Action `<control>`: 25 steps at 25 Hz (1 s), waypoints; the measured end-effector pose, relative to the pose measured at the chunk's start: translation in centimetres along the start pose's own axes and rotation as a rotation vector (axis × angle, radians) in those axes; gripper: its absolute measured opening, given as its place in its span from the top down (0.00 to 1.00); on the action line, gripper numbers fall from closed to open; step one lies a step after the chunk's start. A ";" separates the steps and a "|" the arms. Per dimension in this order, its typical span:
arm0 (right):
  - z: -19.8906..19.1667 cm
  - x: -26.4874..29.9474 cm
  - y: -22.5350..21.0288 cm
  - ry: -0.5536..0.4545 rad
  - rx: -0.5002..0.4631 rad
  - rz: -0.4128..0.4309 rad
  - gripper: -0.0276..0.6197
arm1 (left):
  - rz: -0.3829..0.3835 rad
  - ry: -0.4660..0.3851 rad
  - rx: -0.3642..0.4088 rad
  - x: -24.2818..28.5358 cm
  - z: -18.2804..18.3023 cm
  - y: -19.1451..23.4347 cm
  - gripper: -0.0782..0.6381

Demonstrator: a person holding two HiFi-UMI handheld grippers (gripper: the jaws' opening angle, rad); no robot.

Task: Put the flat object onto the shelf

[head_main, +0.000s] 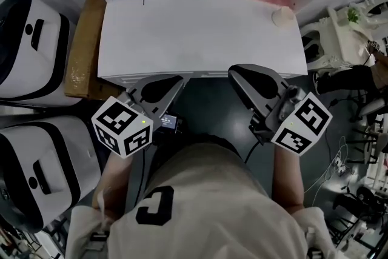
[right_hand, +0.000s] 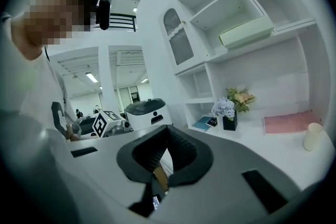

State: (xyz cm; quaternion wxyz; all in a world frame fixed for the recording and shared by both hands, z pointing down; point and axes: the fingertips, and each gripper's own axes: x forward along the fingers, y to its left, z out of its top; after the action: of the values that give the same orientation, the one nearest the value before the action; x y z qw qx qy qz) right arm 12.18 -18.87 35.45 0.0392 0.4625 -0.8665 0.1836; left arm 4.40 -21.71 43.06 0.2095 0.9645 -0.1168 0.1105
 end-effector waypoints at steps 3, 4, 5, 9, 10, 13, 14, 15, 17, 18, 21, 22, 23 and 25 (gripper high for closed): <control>-0.2 -1.1 0.4 -0.016 -0.002 0.020 0.92 | 0.002 0.008 0.023 0.5 0.2 -1.0 0.87; -0.2 -1.5 0.5 -0.023 0.003 0.027 0.92 | 0.001 0.010 0.028 0.7 0.2 -1.5 0.87; -0.2 -2.1 0.6 -0.030 0.009 0.034 0.92 | -0.002 0.011 0.034 1.0 0.3 -2.1 0.87; -0.3 -4.8 0.6 -0.061 0.029 0.047 0.92 | -0.022 0.024 0.063 2.5 0.5 -4.8 0.87; -0.5 -5.4 0.6 -0.065 0.033 0.048 0.92 | -0.026 0.027 0.068 2.8 0.4 -5.5 0.87; -1.2 -7.5 0.8 -0.076 0.043 0.052 0.92 | -0.033 0.033 0.080 3.5 0.0 -7.4 0.87; -1.3 -8.2 0.9 -0.081 0.047 0.055 0.92 | -0.034 0.035 0.085 3.7 -0.1 -8.0 0.87; -1.5 -8.8 1.0 -0.087 0.052 0.057 0.92 | -0.035 0.037 0.089 4.0 -0.2 -8.6 0.87; -1.8 -10.3 1.1 -0.098 0.062 0.057 0.92 | -0.045 0.039 0.096 4.5 -0.2 -10.2 0.87; -2.1 -11.0 1.1 -0.104 0.071 0.056 0.92 | -0.053 0.042 0.100 4.7 -0.3 -11.1 0.87; -2.8 -13.0 1.0 -0.122 0.107 0.057 0.92 | -0.061 0.054 0.113 5.3 -0.5 -13.5 0.87; -3.1 -13.6 1.1 -0.125 0.114 0.061 0.92 | -0.060 0.056 0.115 5.4 -0.5 -14.2 0.87; -3.4 -14.1 1.3 -0.128 0.120 0.069 0.92 | -0.055 0.056 0.115 5.3 -0.7 -14.8 0.87; -4.1 -14.9 1.8 -0.132 0.131 0.094 0.92 | -0.033 0.060 0.113 5.0 -1.2 -15.8 0.87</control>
State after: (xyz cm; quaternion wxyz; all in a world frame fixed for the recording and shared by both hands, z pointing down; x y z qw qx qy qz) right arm 18.79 -4.77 35.20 -0.0571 0.4339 -0.8741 0.2108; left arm 13.21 -8.12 39.40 0.1600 0.9729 -0.0880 0.1420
